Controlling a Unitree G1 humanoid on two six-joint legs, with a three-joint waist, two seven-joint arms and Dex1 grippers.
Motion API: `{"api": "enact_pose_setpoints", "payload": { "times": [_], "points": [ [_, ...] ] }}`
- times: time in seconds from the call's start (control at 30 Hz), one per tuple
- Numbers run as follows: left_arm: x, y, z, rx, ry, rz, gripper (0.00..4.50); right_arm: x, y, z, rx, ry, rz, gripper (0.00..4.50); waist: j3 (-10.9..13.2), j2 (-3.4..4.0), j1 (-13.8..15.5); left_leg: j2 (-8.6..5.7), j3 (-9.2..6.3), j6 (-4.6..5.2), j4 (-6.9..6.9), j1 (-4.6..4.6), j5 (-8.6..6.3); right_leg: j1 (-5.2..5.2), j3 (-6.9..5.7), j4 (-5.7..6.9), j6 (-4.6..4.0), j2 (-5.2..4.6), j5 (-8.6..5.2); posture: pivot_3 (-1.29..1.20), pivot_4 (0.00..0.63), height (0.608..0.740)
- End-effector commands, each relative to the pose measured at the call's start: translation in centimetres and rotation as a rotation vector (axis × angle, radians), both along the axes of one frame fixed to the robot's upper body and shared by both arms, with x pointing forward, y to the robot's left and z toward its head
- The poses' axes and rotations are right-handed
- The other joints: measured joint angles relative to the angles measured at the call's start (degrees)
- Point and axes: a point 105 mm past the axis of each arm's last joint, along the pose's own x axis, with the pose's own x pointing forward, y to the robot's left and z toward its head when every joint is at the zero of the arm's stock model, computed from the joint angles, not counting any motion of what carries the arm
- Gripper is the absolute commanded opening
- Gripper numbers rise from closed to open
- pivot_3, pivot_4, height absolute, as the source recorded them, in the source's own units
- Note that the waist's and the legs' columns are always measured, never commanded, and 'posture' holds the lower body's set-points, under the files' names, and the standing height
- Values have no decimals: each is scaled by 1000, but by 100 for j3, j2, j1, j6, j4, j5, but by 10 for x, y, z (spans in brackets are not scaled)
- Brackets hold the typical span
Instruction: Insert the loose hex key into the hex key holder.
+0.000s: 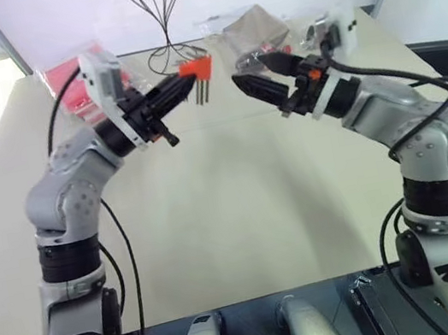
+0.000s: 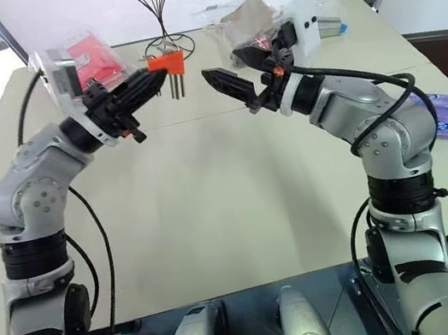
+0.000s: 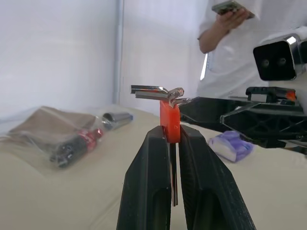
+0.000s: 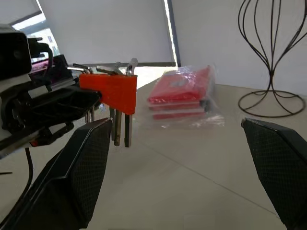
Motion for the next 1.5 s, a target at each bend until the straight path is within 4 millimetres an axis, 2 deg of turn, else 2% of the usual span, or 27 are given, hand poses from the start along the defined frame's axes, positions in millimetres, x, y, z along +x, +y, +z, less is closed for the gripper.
{"api": "enact_pose_setpoints", "payload": {
  "times": [0.03,0.13,0.23,0.3,0.5,0.67,0.83,1.2,1.37,1.5],
  "points": [
    [-5,-19,-13,-1,49,-65,0,-12,-10,9,-49,-68,-24,4439,0,0,11,0,0,0,-1,0,0,1,0,-1,0,0,0,0,150,740],
    [-7,-37,-34,5,116,-113,0,-16,-23,7,-80,-69,-68,4439,0,-1,22,0,0,1,0,-2,0,2,1,-4,0,-1,0,0,150,740],
    [-7,-56,-64,18,213,-149,0,-23,-38,9,-111,-80,-124,4439,0,0,36,-1,0,1,2,-2,0,4,1,-5,0,-3,0,0,150,740],
    [-5,-62,-80,10,266,-146,0,-27,-46,11,-120,-87,-158,4439,0,0,37,-1,0,1,2,-1,0,7,1,-9,0,-3,0,0,150,740],
    [1,-73,-108,-38,391,-138,0,-34,-53,11,-131,-85,-206,4439,0,0,25,1,-2,1,2,0,-1,7,1,-9,0,4,0,0,150,740],
    [2,-82,-122,-64,452,-142,0,-35,-53,9,-126,-80,-218,4439,0,0,36,0,0,2,3,0,-1,8,1,-10,0,2,0,0,150,740],
    [6,-84,-138,-67,518,-110,0,-34,-51,7,-125,-78,-218,4439,0,0,38,-1,-1,2,5,-1,-1,10,1,-10,0,2,0,0,150,740],
    [20,-69,-170,12,635,8,0,-30,-44,7,-125,-84,-199,4439,-1,0,36,-1,-1,2,4,0,-1,10,1,-10,0,2,0,0,150,740],
    [22,-59,-175,24,659,37,2230,-27,-41,8,-122,-91,-194,4500,-1,0,30,0,-2,2,4,1,-1,10,1,-10,0,3,0,0,150,740],
    [26,-50,-173,11,645,74,4337,-26,-40,8,-119,-93,-187,4500,-3,0,33,0,-2,2,6,3,-1,13,1,-9,0,2,1,0,150,740]
  ]
}}
